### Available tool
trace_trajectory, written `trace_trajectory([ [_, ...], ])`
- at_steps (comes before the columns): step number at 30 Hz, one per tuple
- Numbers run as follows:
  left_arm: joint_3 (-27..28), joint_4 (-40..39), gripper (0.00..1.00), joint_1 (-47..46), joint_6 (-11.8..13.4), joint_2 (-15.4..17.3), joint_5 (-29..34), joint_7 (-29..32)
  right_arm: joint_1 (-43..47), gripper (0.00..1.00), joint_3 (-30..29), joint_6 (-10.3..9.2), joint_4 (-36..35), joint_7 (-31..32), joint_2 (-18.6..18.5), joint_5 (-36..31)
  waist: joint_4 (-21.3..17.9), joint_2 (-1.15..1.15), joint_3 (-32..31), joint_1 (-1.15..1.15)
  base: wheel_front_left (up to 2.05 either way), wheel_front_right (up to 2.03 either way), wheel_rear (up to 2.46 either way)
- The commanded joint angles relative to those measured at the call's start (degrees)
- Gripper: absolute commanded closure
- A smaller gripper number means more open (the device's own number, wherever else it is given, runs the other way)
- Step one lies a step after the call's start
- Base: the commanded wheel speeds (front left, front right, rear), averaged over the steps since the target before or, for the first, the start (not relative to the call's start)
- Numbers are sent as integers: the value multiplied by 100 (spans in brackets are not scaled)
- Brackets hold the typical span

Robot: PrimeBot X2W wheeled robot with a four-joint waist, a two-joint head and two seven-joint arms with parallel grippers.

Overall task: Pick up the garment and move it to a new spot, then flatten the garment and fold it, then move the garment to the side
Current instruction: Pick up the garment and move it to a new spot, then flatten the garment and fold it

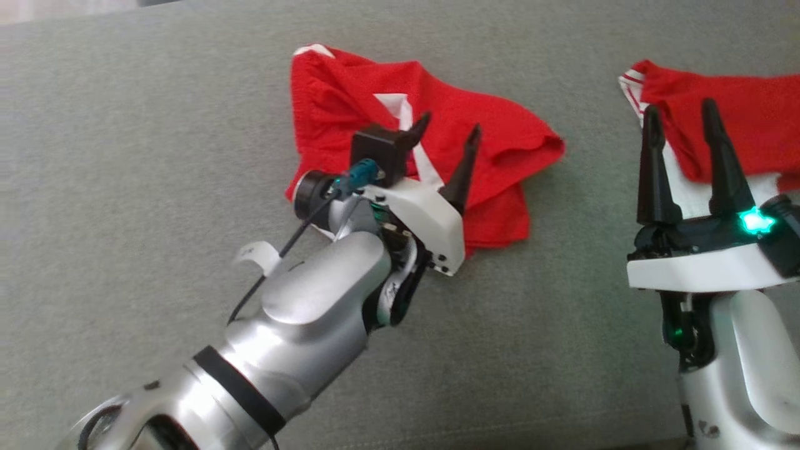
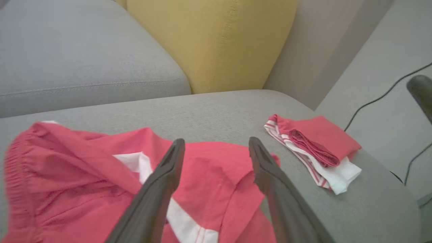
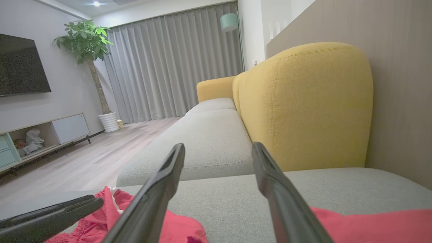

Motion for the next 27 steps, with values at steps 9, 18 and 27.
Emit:
trace_trajectory([
  [9,1361,-156,0,-43,-113,463,554,-124,76,0,38,-5,-84,37,-38,-22,660,0,-311,0,0,0,0],
  [18,3406,-1713,0,2308,-822,1130,1795,-126,529,0,104,-5,91,143,-109,-65,1105,0,-548,0,0,0,0],
  [27,4642,-2100,0,3475,-1561,407,2567,-127,649,0,154,-5,172,212,-197,-131,1251,0,-574,0,0,0,0],
])
